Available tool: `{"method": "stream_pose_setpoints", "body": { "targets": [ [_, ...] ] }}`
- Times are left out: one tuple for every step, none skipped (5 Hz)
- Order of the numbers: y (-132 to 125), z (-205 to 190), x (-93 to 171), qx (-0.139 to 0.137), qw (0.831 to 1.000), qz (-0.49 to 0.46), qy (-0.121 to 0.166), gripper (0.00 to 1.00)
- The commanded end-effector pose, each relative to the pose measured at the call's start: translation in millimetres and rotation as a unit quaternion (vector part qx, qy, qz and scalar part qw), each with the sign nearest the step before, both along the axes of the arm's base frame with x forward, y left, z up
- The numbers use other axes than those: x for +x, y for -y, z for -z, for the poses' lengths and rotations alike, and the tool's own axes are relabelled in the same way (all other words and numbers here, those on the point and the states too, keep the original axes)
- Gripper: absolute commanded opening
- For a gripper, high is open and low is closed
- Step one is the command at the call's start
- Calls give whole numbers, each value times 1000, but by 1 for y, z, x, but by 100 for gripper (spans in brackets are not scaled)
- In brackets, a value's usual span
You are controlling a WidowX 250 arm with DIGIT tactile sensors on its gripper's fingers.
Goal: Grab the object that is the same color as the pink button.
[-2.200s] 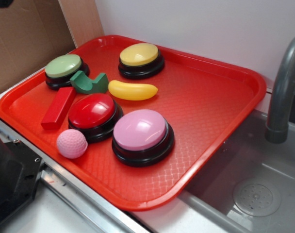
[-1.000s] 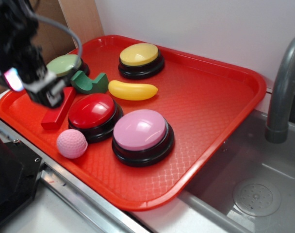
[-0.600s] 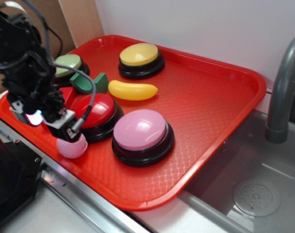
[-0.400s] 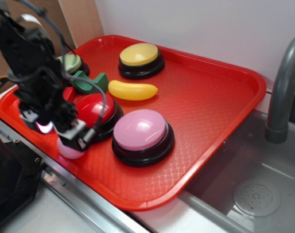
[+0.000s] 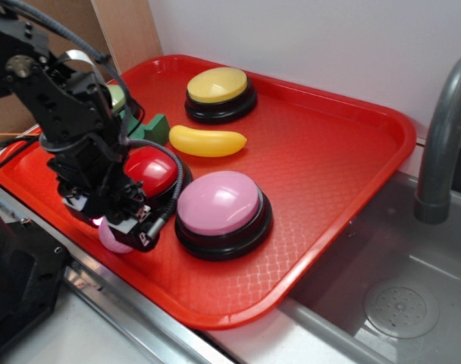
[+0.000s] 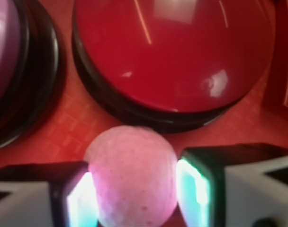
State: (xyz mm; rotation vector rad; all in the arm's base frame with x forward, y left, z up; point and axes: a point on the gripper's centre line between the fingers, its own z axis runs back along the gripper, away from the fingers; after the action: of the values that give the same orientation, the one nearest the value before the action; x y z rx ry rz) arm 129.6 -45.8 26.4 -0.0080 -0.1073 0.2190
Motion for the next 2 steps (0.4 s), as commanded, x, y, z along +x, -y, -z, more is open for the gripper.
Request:
{"method": "stream_pose_setpoints", "body": {
  "targets": [
    [-6,-29,14,0,1000,-1,11,0],
    [-11,-77,42,-2,999,-7,31,0]
  ]
}}
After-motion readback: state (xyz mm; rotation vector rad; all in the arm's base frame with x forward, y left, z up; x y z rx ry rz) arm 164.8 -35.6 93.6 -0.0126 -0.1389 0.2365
